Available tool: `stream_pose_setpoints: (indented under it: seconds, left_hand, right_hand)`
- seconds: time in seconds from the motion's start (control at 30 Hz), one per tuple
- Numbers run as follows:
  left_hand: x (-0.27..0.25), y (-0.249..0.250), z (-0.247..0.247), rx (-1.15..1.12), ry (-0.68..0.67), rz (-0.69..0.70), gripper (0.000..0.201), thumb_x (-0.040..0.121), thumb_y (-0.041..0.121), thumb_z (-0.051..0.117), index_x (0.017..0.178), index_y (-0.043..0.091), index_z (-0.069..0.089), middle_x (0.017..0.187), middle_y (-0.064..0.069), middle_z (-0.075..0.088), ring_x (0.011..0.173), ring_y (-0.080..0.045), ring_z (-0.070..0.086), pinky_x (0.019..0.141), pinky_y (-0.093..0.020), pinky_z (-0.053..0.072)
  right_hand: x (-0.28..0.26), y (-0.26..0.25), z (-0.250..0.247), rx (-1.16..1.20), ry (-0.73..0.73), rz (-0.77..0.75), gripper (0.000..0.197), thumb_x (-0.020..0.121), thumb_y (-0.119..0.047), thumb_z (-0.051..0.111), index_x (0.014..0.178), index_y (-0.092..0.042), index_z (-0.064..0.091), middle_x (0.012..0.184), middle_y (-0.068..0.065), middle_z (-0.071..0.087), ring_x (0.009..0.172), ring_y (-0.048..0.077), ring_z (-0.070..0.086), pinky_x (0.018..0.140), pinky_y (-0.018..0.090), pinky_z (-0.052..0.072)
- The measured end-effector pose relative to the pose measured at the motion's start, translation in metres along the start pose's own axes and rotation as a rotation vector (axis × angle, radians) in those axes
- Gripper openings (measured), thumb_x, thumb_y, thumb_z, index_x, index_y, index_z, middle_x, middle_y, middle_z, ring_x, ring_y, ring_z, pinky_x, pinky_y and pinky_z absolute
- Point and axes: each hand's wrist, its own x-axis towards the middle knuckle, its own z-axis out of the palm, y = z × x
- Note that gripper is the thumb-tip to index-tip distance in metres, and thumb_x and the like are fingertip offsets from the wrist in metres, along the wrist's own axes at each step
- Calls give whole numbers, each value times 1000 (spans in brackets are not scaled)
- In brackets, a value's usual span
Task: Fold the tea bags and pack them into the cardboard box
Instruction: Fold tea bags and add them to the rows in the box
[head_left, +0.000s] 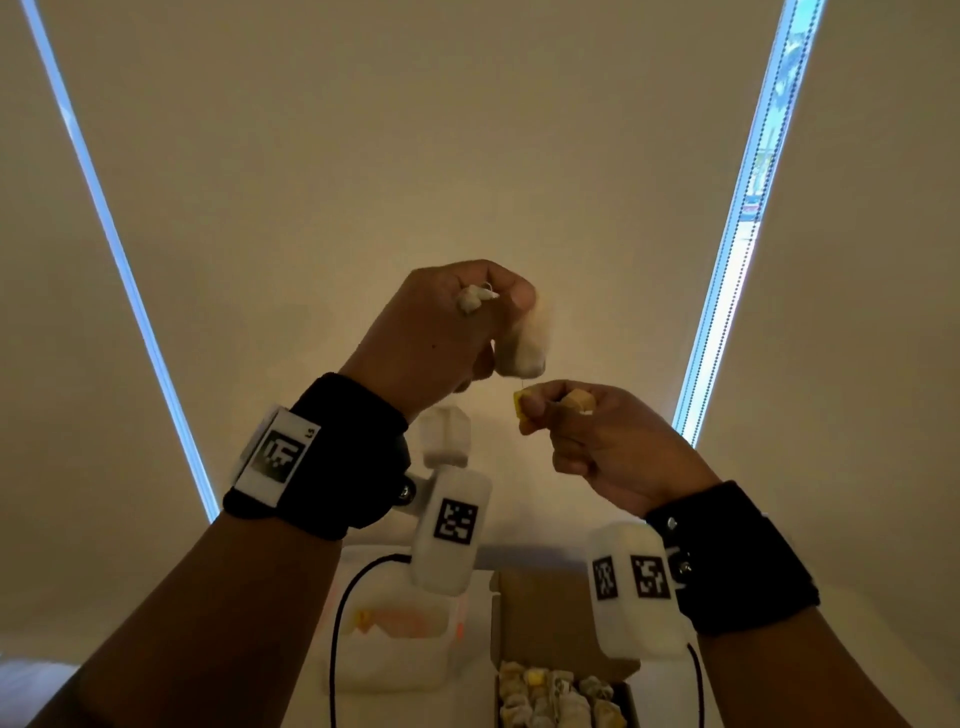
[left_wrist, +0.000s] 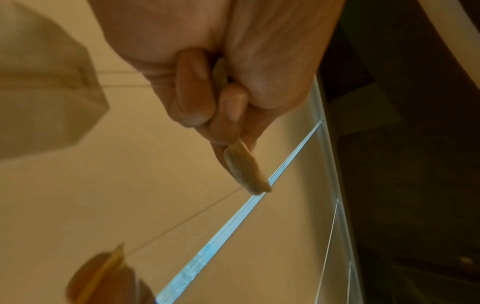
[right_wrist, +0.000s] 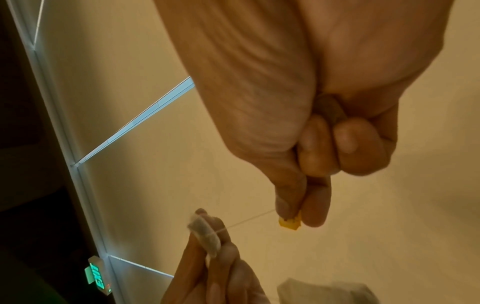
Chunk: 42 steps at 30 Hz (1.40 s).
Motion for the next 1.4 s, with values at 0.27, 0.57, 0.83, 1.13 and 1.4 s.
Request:
stream_pose_setpoints:
  seconds: [0.27, 0.57, 0.83, 1.13, 1.4]
  left_hand:
    - [-20, -24, 6, 185, -41, 20, 5, 95, 21, 70, 93, 19, 74, 64, -9, 66, 52, -13, 51, 50, -26, 45]
    - [-25, -38, 2, 441, 39, 110, 17, 93, 11, 69, 85, 24, 77, 73, 13, 74, 72, 4, 68, 64, -5, 45]
    - [-28, -37, 8, 212, 175, 35, 19, 89, 7, 66, 80, 18, 78, 55, 9, 69, 50, 2, 61, 54, -9, 41]
    - [-29, -42, 8, 1, 93, -145, 25, 97, 30, 68, 90, 8, 76, 46, 11, 53, 42, -10, 39, 42, -16, 35]
    - [-32, -44, 9, -96, 39, -89, 9, 93, 13, 72, 88, 9, 78, 55, 8, 64, 47, -13, 33, 44, -17, 30]
  right_hand:
    - [3, -27, -5, 119, 12, 2, 18, 101, -4, 52, 101, -1, 70, 75, 7, 69, 49, 9, 29, 46, 20, 30]
    - [5, -27, 1, 381, 82, 105, 23, 88, -9, 65, 110, 0, 67, 78, 8, 65, 39, 6, 32, 42, 16, 32]
    - [-7, -17, 22, 64, 71, -65, 30, 88, -15, 71, 114, 1, 69, 80, 12, 65, 51, 11, 29, 50, 26, 24]
    - [-2, -18, 14, -353, 310, -212, 13, 86, -22, 79, 86, -9, 75, 65, 5, 68, 49, 13, 48, 49, 24, 42]
    - [-4, -15, 14, -116, 217, -150, 21, 89, -15, 73, 99, 2, 68, 75, 13, 64, 54, 19, 37, 50, 27, 33]
